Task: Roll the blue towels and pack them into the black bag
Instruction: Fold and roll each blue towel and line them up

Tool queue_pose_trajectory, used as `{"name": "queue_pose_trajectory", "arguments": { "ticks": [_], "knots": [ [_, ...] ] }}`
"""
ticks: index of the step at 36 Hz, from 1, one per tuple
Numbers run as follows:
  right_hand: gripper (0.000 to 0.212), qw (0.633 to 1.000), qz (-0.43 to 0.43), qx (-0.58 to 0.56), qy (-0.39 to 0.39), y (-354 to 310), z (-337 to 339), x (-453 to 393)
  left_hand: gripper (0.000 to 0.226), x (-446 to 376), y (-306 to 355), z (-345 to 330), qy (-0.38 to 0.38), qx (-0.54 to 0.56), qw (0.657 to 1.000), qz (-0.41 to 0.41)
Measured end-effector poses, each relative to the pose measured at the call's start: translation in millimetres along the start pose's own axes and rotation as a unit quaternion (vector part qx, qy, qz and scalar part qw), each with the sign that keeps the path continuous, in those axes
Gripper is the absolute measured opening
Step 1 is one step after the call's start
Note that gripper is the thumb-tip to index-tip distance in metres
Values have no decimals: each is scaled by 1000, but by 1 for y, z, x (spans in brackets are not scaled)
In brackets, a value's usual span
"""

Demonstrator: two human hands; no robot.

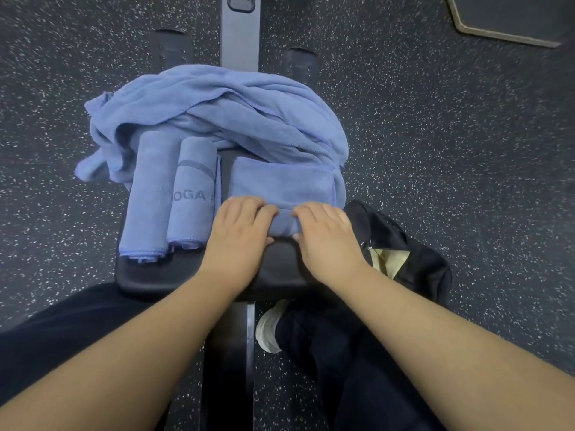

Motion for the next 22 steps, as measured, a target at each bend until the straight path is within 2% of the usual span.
{"name": "queue_pose_trajectory", "arguments": {
  "ticks": [4, 8, 14, 18, 22],
  "knots": [
    [22, 999, 28, 18, 26, -1, -1, 1, 29, -7, -3, -3, 2, -26, 999, -22],
    [28, 998, 23, 51, 30, -3, 2, -1, 25, -7, -4, -3, -14, -29, 998, -49],
    [32, 994, 58, 81, 44, -4, 2, -1, 39, 7, 5, -1, -68, -28, 995, -63],
    [31, 994, 51, 88, 45, -4, 1, -1, 32, 5, 3, 3, -47, 33, 998, -38],
    [25, 996, 27, 69, 55, -3, 2, 0, 40, 12, 3, 3, -12, 12, 996, -87]
  ]
}}
Point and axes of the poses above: each hand's wrist, its own x-axis away from the middle knuckle, its own z-axis out of the back of the hand, y = z × x, the point moved 4 cm from there along -x, towards the middle knuckle, and after that the axes turned 4 degrees about y, right-handed, at the moved point
